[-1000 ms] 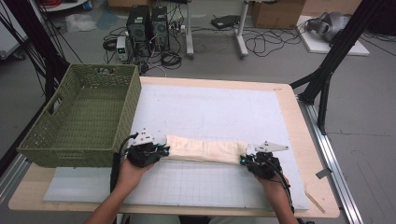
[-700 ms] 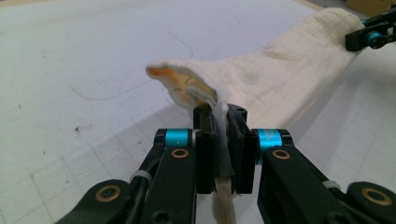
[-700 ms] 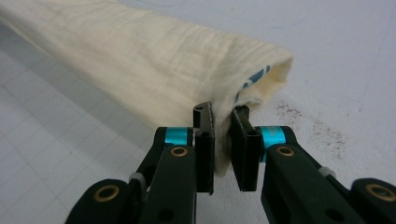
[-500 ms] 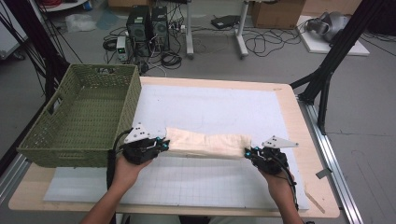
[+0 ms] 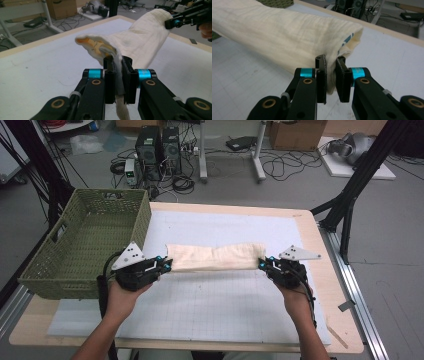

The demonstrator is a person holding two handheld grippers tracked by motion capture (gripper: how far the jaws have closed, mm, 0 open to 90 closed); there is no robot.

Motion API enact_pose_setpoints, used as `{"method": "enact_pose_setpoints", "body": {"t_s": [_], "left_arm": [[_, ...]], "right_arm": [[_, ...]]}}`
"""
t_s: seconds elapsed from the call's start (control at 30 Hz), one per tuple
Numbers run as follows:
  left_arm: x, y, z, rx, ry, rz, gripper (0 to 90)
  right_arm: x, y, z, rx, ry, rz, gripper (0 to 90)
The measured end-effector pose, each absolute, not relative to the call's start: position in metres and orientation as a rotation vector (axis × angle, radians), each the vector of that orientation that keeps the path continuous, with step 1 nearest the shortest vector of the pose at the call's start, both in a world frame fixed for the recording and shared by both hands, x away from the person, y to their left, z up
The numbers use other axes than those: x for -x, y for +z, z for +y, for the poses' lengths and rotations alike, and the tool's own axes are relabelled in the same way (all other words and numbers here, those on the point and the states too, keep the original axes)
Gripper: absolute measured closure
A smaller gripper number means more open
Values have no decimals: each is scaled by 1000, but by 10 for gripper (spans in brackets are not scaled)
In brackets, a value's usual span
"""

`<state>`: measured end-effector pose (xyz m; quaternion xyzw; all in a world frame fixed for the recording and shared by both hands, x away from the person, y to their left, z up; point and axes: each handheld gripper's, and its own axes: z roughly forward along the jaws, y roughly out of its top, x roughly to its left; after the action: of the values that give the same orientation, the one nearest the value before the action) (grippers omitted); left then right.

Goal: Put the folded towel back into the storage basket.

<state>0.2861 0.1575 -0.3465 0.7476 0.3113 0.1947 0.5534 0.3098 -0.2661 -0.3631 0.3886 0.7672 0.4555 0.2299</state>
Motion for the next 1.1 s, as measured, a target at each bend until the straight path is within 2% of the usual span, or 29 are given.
{"method": "enact_pose_setpoints", "body": {"t_s": [0.4,1.1], "left_arm": [[-278,-319,187,-1710,536,742,825],[-255,-302,233,-1659,644,775,825]], "right_arm": [[-349,-322,-227,-959,1234,2112,814],[-400,-294,-147,-833,1219,2161,814]]}}
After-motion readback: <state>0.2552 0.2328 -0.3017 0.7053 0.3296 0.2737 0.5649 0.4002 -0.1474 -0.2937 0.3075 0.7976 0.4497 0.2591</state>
